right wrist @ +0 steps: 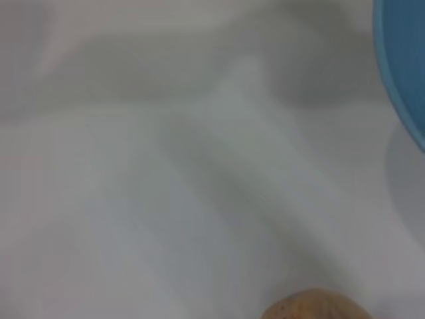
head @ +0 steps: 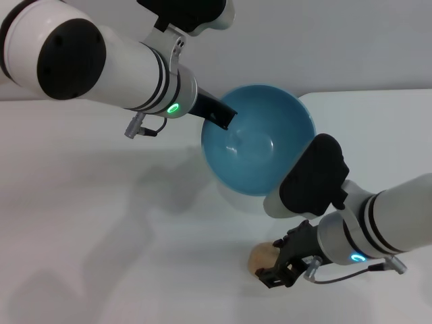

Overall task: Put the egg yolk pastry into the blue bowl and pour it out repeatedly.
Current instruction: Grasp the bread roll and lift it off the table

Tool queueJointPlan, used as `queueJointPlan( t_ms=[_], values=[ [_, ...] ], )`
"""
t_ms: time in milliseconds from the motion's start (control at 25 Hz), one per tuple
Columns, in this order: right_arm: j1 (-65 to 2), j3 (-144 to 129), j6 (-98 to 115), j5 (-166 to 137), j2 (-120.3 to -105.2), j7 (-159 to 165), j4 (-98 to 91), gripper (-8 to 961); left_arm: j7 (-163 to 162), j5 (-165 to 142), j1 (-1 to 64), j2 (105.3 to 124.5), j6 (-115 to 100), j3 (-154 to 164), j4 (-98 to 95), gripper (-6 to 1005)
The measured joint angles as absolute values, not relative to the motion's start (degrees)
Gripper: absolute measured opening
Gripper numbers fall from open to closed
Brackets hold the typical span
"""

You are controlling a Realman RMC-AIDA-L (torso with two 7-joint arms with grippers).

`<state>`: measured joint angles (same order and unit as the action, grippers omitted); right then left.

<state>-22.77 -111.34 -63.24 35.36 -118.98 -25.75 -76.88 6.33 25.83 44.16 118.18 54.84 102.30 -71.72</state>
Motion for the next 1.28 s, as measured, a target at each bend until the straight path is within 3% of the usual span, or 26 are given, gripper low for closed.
queueJointPlan(
  t_ms=[400,480,1280],
  values=[
    [-23.5,-109.2,-64.4,35.5,-118.83,-23.2,-76.8,393,6.9,25.8,44.3,118.17,54.7,102.3,-72.3,10],
    [-23.5,-109.5,-64.9,35.5,-118.83,-23.2,-76.9,293,6.9,25.8,44.3,118.16,54.7,102.3,-72.3,10],
    [-16.6,-109.3,-72.4,40.0,-119.08,-22.7,-100.5,180,6.9,25.0,45.5,118.20,59.9,102.3,-71.9,10]
  ],
)
